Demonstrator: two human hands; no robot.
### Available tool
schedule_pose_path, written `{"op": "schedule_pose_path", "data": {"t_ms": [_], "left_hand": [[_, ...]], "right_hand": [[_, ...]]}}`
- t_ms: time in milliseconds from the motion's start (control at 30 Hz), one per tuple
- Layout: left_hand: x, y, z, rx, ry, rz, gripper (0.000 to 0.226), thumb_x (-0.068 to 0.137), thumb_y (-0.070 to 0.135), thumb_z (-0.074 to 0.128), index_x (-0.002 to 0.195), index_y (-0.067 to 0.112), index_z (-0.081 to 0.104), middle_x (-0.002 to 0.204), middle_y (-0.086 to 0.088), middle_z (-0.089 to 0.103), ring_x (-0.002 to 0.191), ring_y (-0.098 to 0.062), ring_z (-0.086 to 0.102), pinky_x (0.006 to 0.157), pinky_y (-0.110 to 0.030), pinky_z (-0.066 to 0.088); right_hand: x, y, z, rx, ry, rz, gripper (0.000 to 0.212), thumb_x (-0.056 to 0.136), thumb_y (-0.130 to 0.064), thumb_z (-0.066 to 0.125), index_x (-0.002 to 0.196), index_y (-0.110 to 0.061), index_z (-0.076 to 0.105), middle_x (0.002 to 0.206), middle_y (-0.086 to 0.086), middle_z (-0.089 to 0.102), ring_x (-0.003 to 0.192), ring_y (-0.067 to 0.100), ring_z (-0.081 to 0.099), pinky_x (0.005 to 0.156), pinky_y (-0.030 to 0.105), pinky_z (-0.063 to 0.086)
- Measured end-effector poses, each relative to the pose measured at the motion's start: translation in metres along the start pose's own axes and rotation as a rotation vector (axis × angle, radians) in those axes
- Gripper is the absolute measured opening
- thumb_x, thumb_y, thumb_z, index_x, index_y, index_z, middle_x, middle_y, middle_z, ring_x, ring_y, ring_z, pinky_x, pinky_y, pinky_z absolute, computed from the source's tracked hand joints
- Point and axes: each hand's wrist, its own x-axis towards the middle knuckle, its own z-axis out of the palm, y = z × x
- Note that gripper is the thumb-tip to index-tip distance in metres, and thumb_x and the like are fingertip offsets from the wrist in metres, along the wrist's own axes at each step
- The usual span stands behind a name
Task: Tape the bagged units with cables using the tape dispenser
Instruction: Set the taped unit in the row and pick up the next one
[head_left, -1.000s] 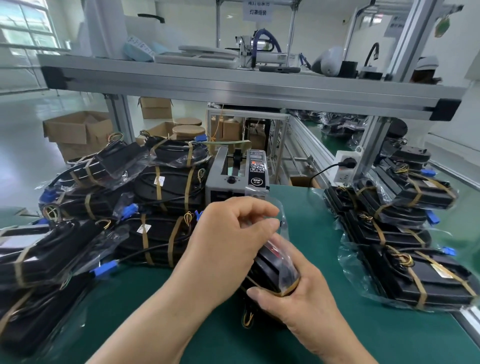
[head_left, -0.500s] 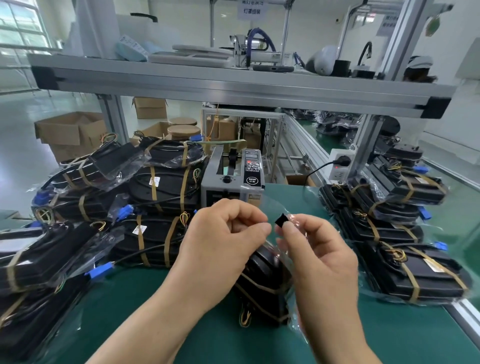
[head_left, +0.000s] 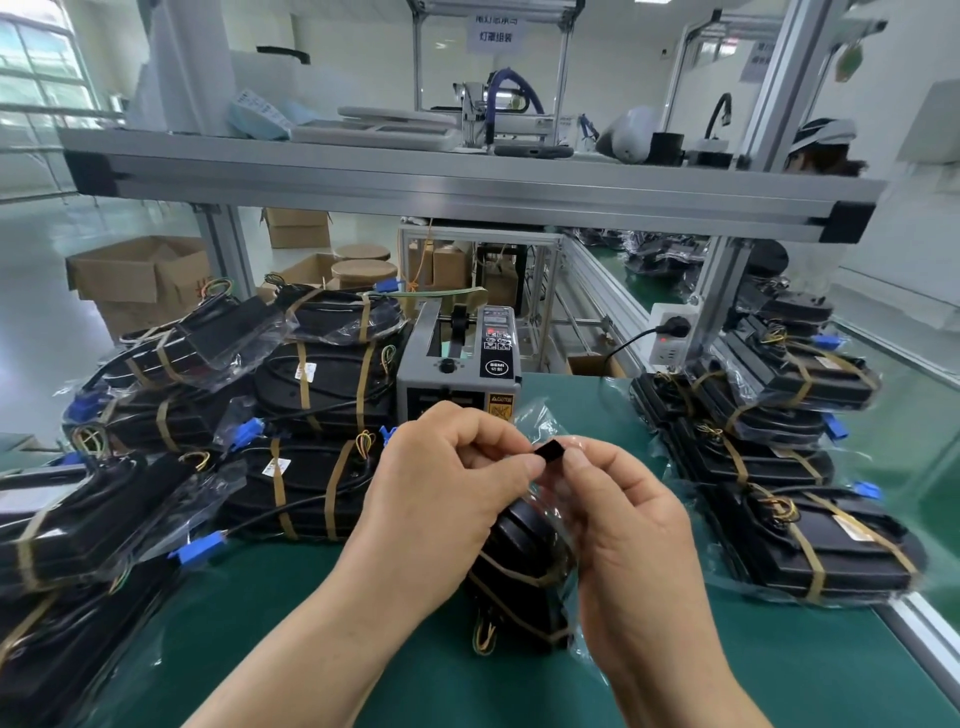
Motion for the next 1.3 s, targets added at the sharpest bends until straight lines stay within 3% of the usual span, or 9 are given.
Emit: {"op": "schedule_pose_path", "data": {"t_ms": [233,367,667,800,867,967,1167,1267,1300], "left_hand": [[0.001,0.000,0.001,-0.006,-0.011,0.023,0.012,0.078,0.018,0.081,0.075,0.027,0.074,0.075,0.003,0.069,0.071,-0.024,0.066,0.072,-0.043,0.060],[0.003,-0.002,-0.001,-0.020,-0.052,0.053,0.012,0.081,0.014,0.077,0.073,0.021,0.071,0.072,-0.001,0.068,0.066,-0.019,0.062,0.067,-0.032,0.055],[0.010,-0.006,-0.020,-0.275,-0.316,0.029,0.014,0.070,0.027,0.074,0.070,0.016,0.067,0.073,-0.004,0.059,0.073,-0.016,0.054,0.073,-0.027,0.047],[0.012,0.000,-0.029,-0.581,-0.450,-0.060,0.011,0.072,0.015,0.073,0.067,0.012,0.064,0.068,-0.006,0.047,0.067,-0.015,0.045,0.070,-0.026,0.042],[0.014,0.003,-0.036,-0.507,-0.502,-0.093,0.013,0.077,0.010,0.070,0.065,0.014,0.066,0.067,-0.004,0.048,0.067,-0.015,0.044,0.067,-0.024,0.044],[0.026,0.011,-0.052,-0.357,-0.577,-0.184,0.012,0.079,0.011,0.066,0.068,0.015,0.068,0.067,-0.005,0.052,0.064,-0.013,0.047,0.062,-0.021,0.048],[0.054,0.013,-0.071,-0.153,-0.711,-0.305,0.010,0.078,0.008,0.075,0.074,0.012,0.067,0.077,-0.013,0.060,0.064,-0.013,0.056,0.061,-0.022,0.051],[0.053,0.005,-0.064,-0.138,-0.741,-0.332,0.004,0.077,0.009,0.068,0.075,0.010,0.065,0.078,-0.012,0.059,0.066,-0.013,0.057,0.065,-0.022,0.052],[0.052,0.003,-0.061,-0.160,-0.733,-0.333,0.004,0.078,0.008,0.066,0.075,0.009,0.064,0.075,-0.009,0.059,0.065,-0.012,0.057,0.065,-0.022,0.052]], "right_hand": [[-0.002,0.001,0.002,-0.025,0.008,0.004,0.025,0.095,-0.009,0.059,0.080,-0.017,0.078,0.082,0.013,0.076,0.070,0.017,0.072,0.058,0.021,0.055],[-0.002,0.002,0.002,-0.024,0.012,0.010,0.022,0.095,-0.009,0.060,0.083,-0.015,0.077,0.081,0.014,0.075,0.069,0.017,0.071,0.058,0.022,0.056],[-0.003,0.005,0.008,-0.134,0.015,-0.065,0.023,0.095,-0.010,0.062,0.081,-0.020,0.078,0.081,0.010,0.076,0.070,0.015,0.069,0.061,0.022,0.056],[-0.001,0.005,0.004,-0.094,0.071,-0.049,0.036,0.100,-0.008,0.054,0.072,-0.018,0.074,0.074,0.007,0.071,0.058,0.013,0.058,0.047,0.017,0.048],[-0.001,0.007,0.002,-0.136,0.077,-0.049,0.035,0.100,-0.012,0.054,0.074,-0.022,0.075,0.080,0.007,0.074,0.064,0.016,0.059,0.052,0.020,0.050],[-0.002,0.010,0.003,-0.174,0.075,-0.059,0.032,0.101,-0.017,0.054,0.077,-0.024,0.073,0.084,0.006,0.074,0.060,0.020,0.052,0.046,0.026,0.043],[0.001,0.012,-0.003,-0.113,0.078,-0.077,0.037,0.103,-0.015,0.050,0.075,-0.028,0.071,0.086,0.005,0.076,0.072,0.023,0.062,0.057,0.024,0.050],[-0.001,0.017,-0.008,-0.095,0.000,-0.105,0.008,0.091,-0.031,0.067,0.084,-0.029,0.072,0.093,0.004,0.076,0.080,0.022,0.065,0.066,0.025,0.053],[-0.003,0.018,-0.010,-0.105,-0.046,-0.115,0.013,0.080,-0.035,0.075,0.091,-0.033,0.071,0.099,0.001,0.076,0.086,0.016,0.068,0.068,0.023,0.055]]}}
